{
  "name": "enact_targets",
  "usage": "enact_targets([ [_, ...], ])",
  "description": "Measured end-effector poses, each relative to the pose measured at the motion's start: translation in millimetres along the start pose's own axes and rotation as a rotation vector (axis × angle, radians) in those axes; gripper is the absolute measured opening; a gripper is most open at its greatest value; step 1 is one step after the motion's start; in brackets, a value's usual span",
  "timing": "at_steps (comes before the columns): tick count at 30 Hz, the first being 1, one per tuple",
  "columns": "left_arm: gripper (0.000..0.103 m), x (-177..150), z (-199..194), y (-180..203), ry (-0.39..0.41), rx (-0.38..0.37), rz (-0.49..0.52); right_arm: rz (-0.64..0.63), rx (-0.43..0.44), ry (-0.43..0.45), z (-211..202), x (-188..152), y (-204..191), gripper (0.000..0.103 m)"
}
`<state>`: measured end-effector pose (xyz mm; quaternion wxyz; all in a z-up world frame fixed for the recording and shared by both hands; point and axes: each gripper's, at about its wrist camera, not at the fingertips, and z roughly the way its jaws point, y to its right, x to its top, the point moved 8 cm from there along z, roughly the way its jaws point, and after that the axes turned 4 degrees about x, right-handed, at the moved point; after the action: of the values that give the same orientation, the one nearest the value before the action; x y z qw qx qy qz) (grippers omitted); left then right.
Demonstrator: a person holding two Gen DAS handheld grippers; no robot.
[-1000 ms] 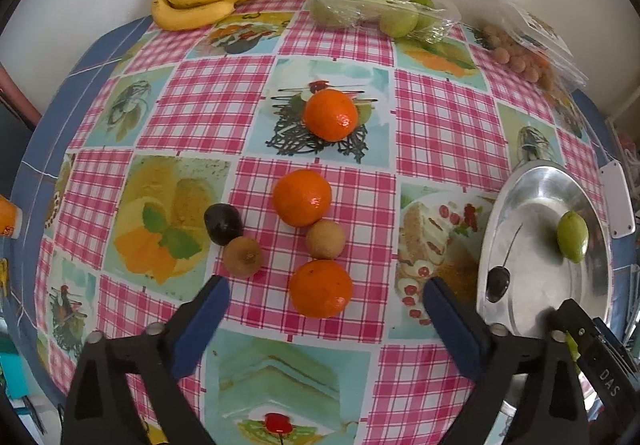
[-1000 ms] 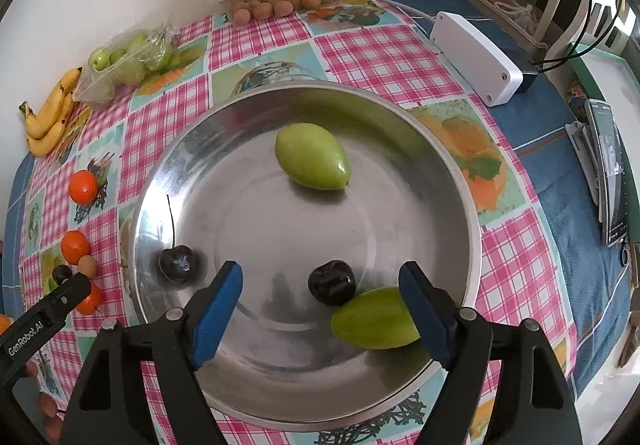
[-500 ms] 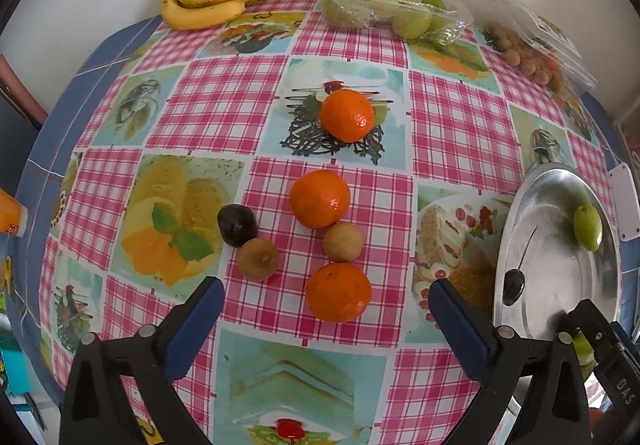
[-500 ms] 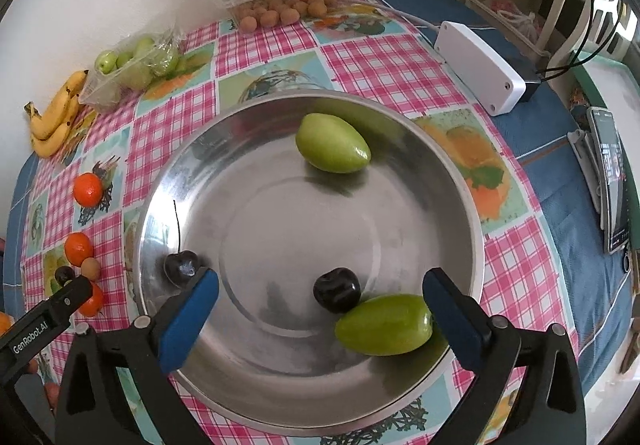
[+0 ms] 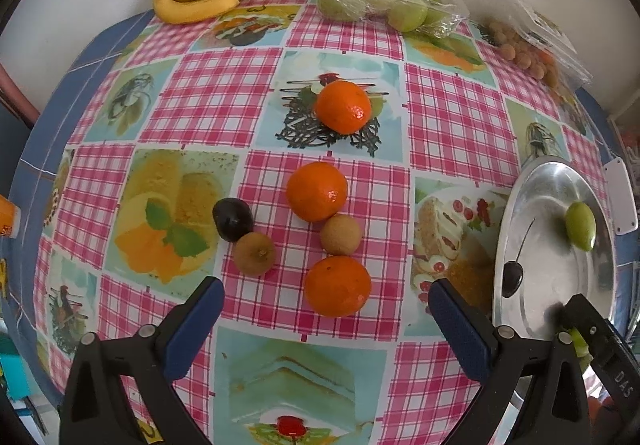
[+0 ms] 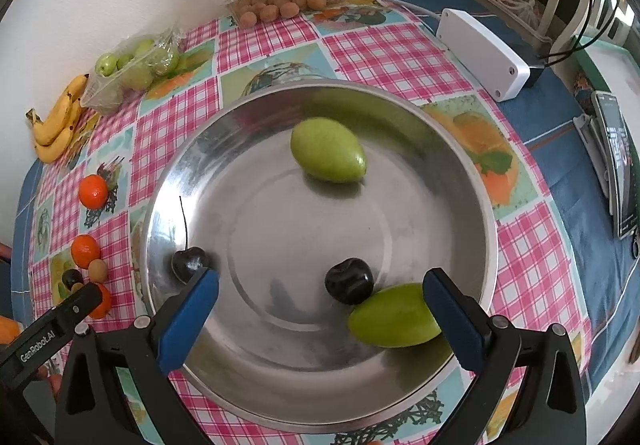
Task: Organize fruits
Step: 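Withdraw both grippers from the bowl back toward the fruit row, then move the right gripper to a tangerine in the fruit row and close on it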
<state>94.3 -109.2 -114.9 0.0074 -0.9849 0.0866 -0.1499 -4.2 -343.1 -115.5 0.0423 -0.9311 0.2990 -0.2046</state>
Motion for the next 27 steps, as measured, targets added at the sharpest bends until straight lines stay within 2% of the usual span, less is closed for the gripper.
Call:
enact_targets([
  [12, 0.103, 11.4, -8.3, -24.8, 0.039, -0.021, -0.037, -0.027, -0.010, 0.018, -6.6, 3.2, -15.0, 0.102],
  [27, 0.103, 18.0, -2.1, -99.7, 0.038, 0.013, -0.196, -0.119, 0.090, 0.034, -9.5, -0.7, -93.0, 0.102],
])
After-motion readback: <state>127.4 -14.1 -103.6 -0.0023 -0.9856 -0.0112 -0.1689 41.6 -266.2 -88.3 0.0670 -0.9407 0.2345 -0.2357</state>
